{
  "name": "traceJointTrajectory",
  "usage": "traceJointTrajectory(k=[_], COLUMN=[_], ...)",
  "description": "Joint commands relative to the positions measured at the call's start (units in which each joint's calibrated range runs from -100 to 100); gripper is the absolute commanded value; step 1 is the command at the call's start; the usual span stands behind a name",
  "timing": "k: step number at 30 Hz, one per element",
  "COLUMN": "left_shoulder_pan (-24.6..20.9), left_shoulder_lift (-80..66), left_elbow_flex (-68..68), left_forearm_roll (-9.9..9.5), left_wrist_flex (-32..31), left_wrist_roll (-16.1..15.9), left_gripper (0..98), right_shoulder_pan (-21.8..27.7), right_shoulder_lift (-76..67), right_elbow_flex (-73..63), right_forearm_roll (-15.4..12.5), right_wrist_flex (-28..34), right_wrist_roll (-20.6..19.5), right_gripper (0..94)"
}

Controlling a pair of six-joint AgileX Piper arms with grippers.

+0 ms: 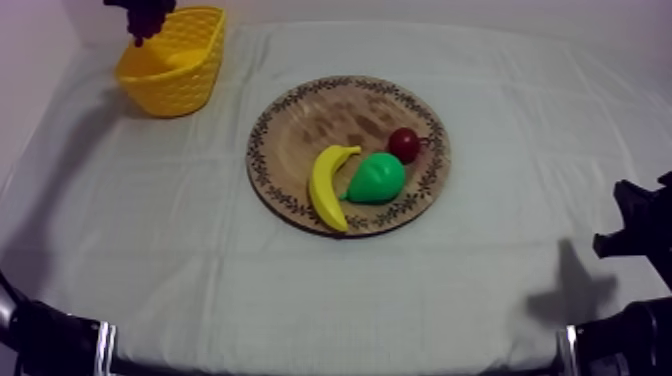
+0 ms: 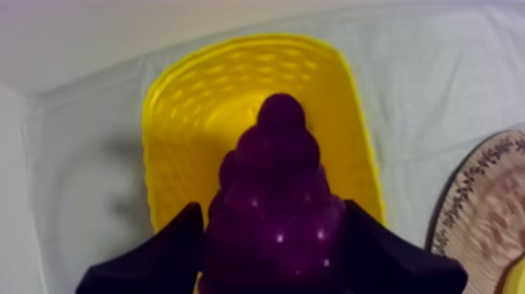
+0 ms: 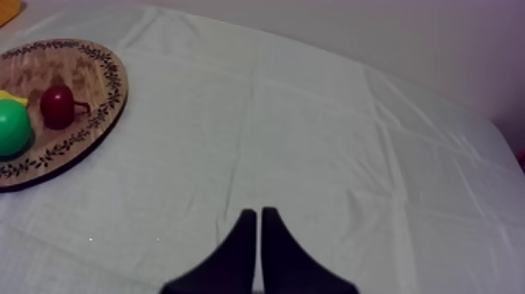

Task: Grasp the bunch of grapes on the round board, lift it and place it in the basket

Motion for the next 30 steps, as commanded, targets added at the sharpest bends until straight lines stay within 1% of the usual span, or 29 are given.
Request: traceJointTrajectory(k=[1,12,16,23,25,28,30], left_shoulder_pan=[-0.4,-0.9,-0.9,-1.2,-1.3,-1.4,-1.4], left_shoulder_lift=[2.5,10.2,11.7,12.3,12.1,11.6,11.2], left_elbow_flex=[-0.2,-1.4,-2.0,-1.9,-1.4,0.1,0.8], left_forearm_roll=[0.15,0.51,1.16,1.68,1.88,2.00,2.04], left_wrist_flex=[0.0,-1.7,-2.3,-3.2,-4.1,-6.2,-7.6], left_wrist_roll=[0.2,1.4,1.2,0.8,0.6,0.9,0.9], left_gripper=[49.4,49.7,49.6,50.7,56.7,73.9,81.8], right_shoulder_pan=[0.0,0.0,0.0,0.0,0.0,0.0,0.0], right_shoulder_lift=[0.0,0.0,0.0,0.0,0.0,0.0,0.0], right_elbow_flex=[0.0,0.0,0.0,0.0,0.0,0.0,0.0], right_forearm_roll=[0.0,0.0,0.0,0.0,0.0,0.0,0.0], right_wrist_flex=[0.0,0.0,0.0,0.0,0.0,0.0,0.0], right_wrist_roll=[0.0,0.0,0.0,0.0,0.0,0.0,0.0], right_gripper=[0.5,0.5,0.5,0.5,0.5,0.5,0.5])
